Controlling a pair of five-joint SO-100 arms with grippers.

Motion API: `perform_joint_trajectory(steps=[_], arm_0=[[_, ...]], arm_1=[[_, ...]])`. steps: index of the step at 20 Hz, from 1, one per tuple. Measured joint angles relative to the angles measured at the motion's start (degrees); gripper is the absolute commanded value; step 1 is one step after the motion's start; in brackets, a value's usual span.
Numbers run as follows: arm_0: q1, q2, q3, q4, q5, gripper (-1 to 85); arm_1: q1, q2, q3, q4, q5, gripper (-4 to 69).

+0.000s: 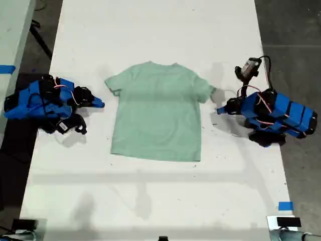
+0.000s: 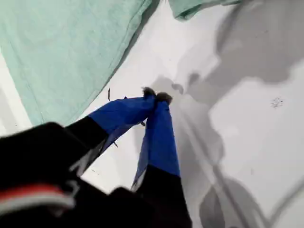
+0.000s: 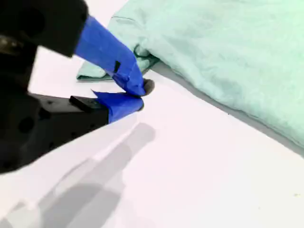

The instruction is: Fold t-shirt

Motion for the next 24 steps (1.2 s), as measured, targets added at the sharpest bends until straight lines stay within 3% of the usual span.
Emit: perform_joint_trajectory(steps=[2, 5, 6, 8, 15, 24], arm_0=[[2.81, 0.0, 0.0, 0.35, -3.34, 0.1], [8.7, -0.09, 0.0, 0.7, -8.88, 0.0], [8.79, -0.09, 0.0, 0.7, -9.23, 0.0], [8.53, -0.09, 0.0, 0.79, -9.58, 0.0], [7.47, -7.65, -11.07, 1.32, -7.65, 0.0], [-11.43, -47.2, -45.7, 2.55, 9.76, 0.0]], arm_1=[[-2.99, 0.26, 0.0, 0.0, 2.9, -1.0], [-11.87, 0.53, 0.0, 0.0, 29.71, -1.0], [-11.69, 0.88, 0.0, 0.0, 35.16, -1.0], [-12.39, 0.7, 0.0, 0.0, 38.94, -1.0], [-10.46, -3.16, -9.23, 0.09, 35.51, -0.9], [3.6, -36.21, -39.37, 0.26, 18.72, -0.9]])
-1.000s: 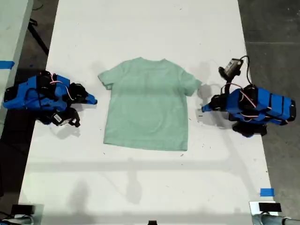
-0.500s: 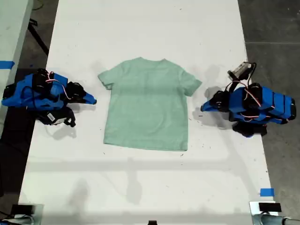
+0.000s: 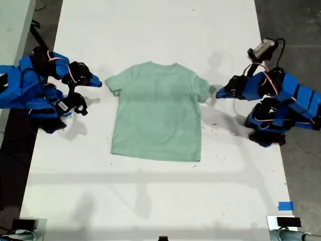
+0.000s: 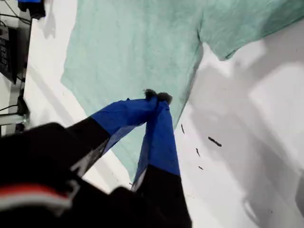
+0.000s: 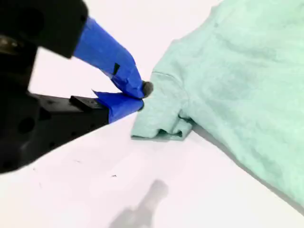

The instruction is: Fold t-shirt

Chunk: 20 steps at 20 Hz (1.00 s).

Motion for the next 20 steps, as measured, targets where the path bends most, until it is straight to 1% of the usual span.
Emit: perform_joint_trajectory(steps=[6, 11, 12, 14, 18, 20], arm_0=[[-10.2, -19.07, -19.16, 4.83, 9.23, 0.0], [-16.44, -26.89, -28.48, 8.7, 14.24, 0.8], [-16.96, -27.42, -28.92, 8.96, 14.68, 1.9], [-17.31, -28.04, -29.0, 9.4, 15.03, 4.1], [-17.31, -28.83, -29.0, 9.4, 15.38, 5.1], [-17.31, -29.18, -29.0, 9.4, 15.38, 5.1]], arm_1=[[10.55, -17.93, -19.16, 4.57, -10.2, -0.9], [17.14, -31.82, -34.8, 10.2, -18.02, -0.3], [18.02, -33.75, -36.47, 10.99, -19.34, 13.6], [19.07, -37.0, -38.41, 12.04, -22.94, 28.7], [21.27, -39.2, -38.58, 12.22, -32.26, 31.9], [23.99, -39.11, -35.86, 10.9, -36.65, 33.2]])
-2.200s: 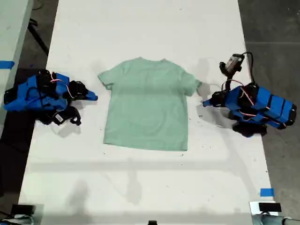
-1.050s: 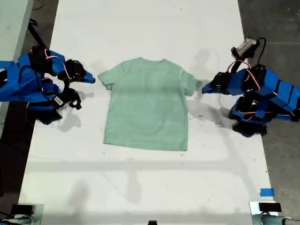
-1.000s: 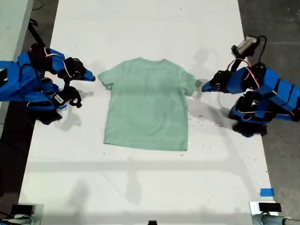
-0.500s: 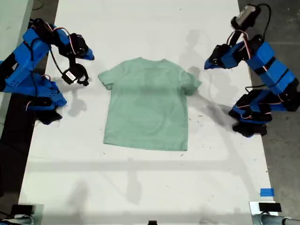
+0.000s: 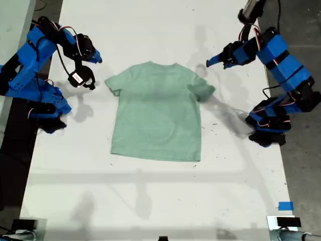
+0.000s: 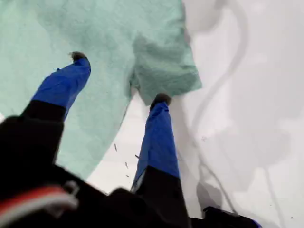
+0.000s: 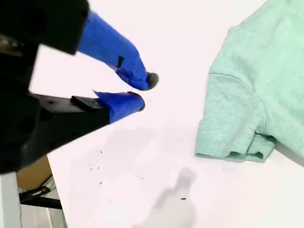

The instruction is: Fold t-shirt

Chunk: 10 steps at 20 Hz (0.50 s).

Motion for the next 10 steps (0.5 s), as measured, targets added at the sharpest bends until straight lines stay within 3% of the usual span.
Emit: perform_joint_trajectory(steps=[5, 10], arm_0=[[0.0, -0.18, 0.0, 0.0, 0.0, 5.3], [0.0, -0.62, 0.0, 0.0, 0.18, 5.3]], arm_1=[[5.8, -0.18, 17.67, -14.68, -8.35, 32.6], [6.5, -4.13, 28.56, -27.25, -10.37, 32.2]])
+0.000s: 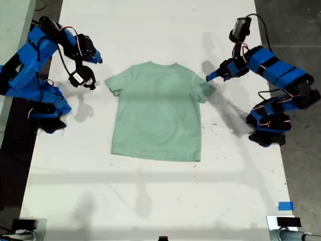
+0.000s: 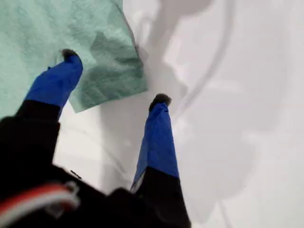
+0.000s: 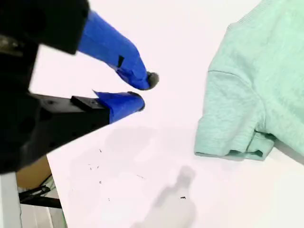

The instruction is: Fold t-shirt

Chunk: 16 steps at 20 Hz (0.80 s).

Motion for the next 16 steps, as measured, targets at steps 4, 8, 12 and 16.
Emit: perform_joint_trajectory(steps=[4, 8, 12, 16], arm_0=[[0.0, -1.23, 0.0, -0.09, 0.0, 5.3], [0.0, -1.67, 0.0, -0.09, 0.0, 5.3], [0.0, -1.93, 0.0, -0.44, 0.0, 5.3], [0.0, -1.93, 0.0, -0.44, 0.0, 5.3]], arm_1=[[-0.7, -3.16, 3.34, -5.19, -0.09, 31.5], [-2.29, -7.82, 4.31, -8.88, -0.09, 28.7], [-3.25, -13.62, 3.78, -9.93, -0.7, -1.0], [-4.13, -18.81, -2.64, -7.73, -0.88, -1.1]])
